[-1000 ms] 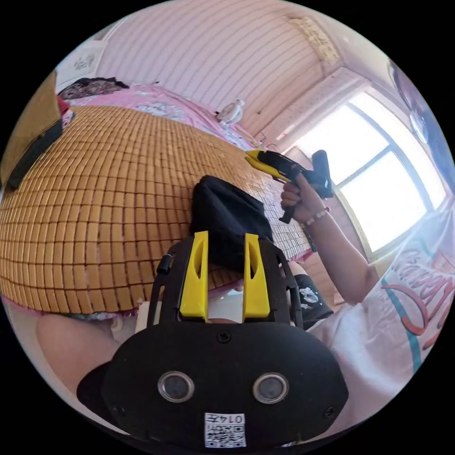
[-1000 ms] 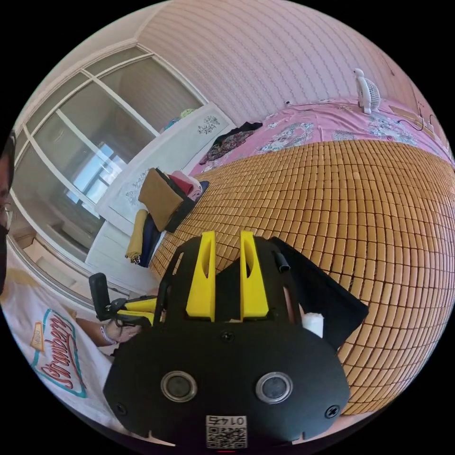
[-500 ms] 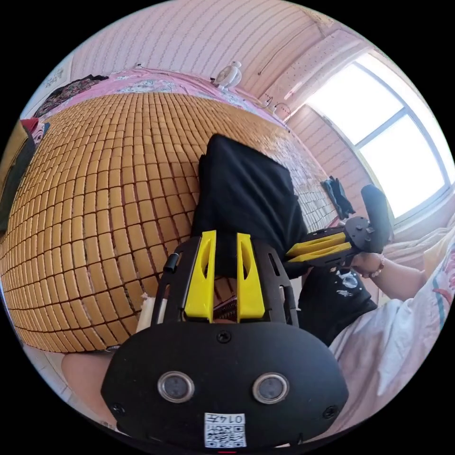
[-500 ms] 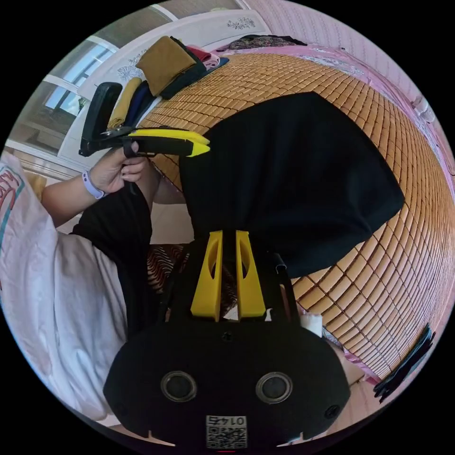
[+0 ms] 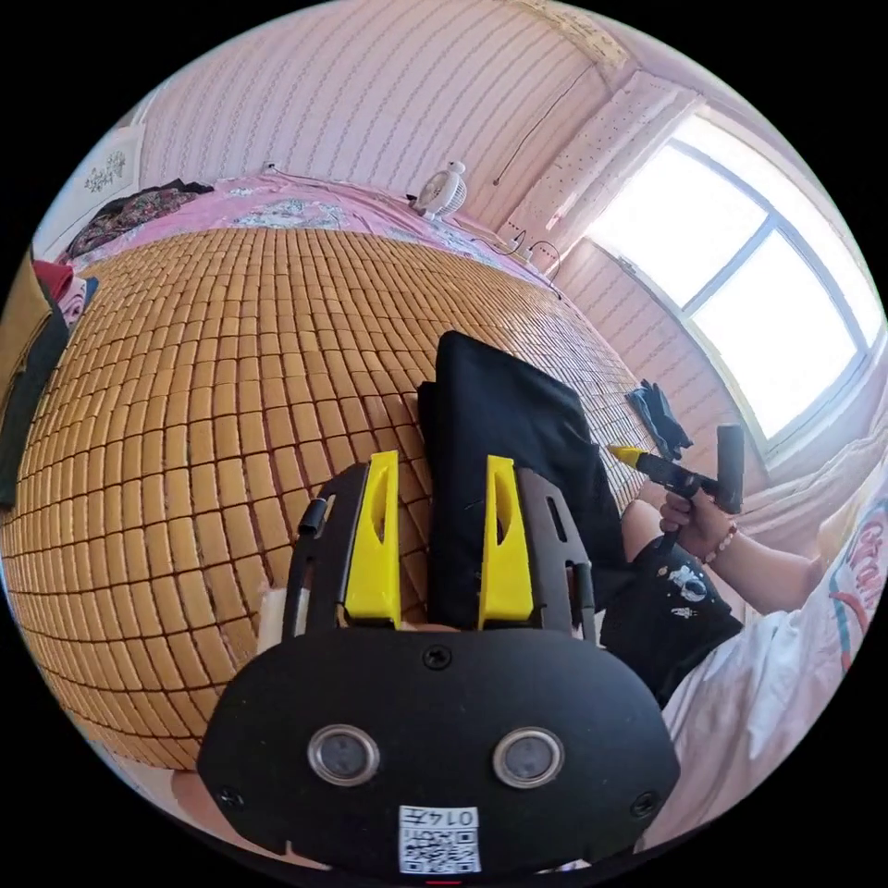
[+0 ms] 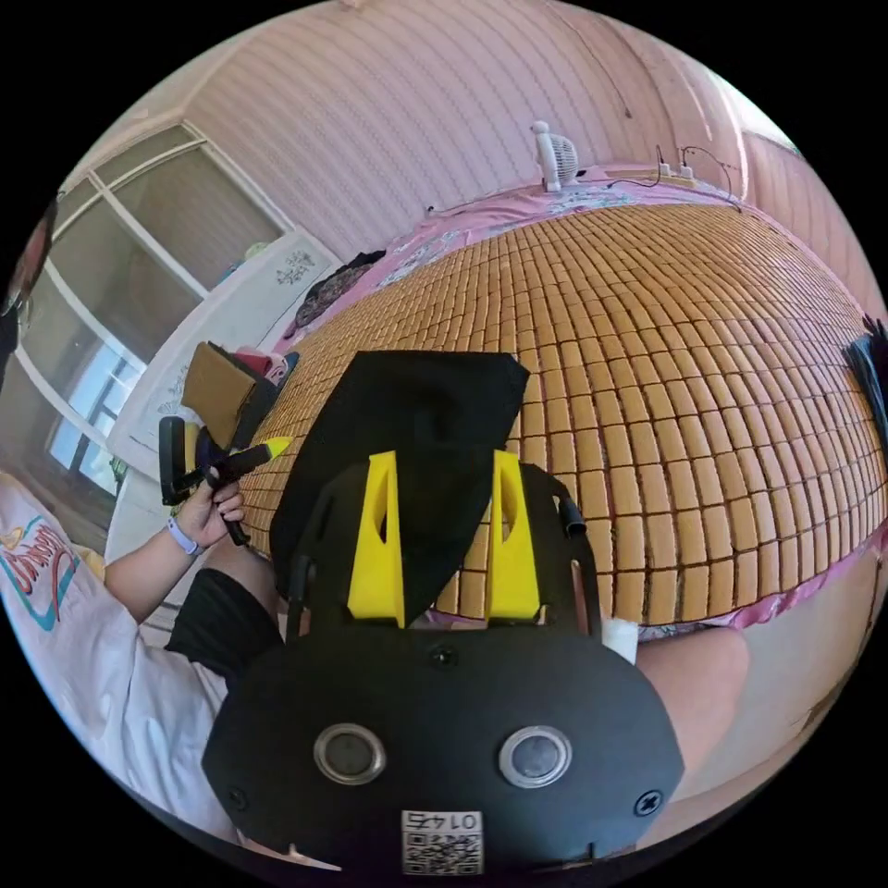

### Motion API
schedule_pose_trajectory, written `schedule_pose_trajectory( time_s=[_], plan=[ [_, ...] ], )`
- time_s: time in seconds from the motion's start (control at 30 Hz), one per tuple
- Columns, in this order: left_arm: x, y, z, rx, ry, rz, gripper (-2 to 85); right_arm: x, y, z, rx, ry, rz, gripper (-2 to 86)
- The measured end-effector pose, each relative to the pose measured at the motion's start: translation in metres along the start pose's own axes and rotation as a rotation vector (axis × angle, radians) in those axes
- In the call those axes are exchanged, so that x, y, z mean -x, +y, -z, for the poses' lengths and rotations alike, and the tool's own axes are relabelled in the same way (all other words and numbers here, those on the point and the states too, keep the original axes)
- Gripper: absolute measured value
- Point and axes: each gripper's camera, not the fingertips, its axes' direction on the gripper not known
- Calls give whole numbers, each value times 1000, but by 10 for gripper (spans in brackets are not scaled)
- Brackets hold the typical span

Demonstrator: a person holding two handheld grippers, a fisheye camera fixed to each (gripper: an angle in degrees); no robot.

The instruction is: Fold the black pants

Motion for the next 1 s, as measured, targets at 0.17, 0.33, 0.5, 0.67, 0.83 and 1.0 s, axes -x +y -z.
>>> schedule_pose_trajectory(
  time_s=[0.17, 0.33, 0.5, 0.67, 0.83, 1.0],
  plan=[
    [6, -22, -42, 144, 66, -1, 164, 13, 13, -20, 92, 17, 17, 130],
    [7, -27, -52, 267, 112, 71, 113, 17, 8, -10, 175, -55, -43, 72],
    [-4, -19, -40, 234, 93, 100, 66, 51, -4, 28, 171, -109, 17, 43],
    [-26, 12, -33, 57, 193, 261, 55, 136, -29, 105, 91, -37, 339, 31],
    [-75, 17, -38, -88, 355, 275, 54, 161, -49, 189, 84, 9, 571, 29],
    [-162, -15, -71, -43, 392, 147, 57, 132, -68, 272, 105, 94, 654, 28]
  ],
)
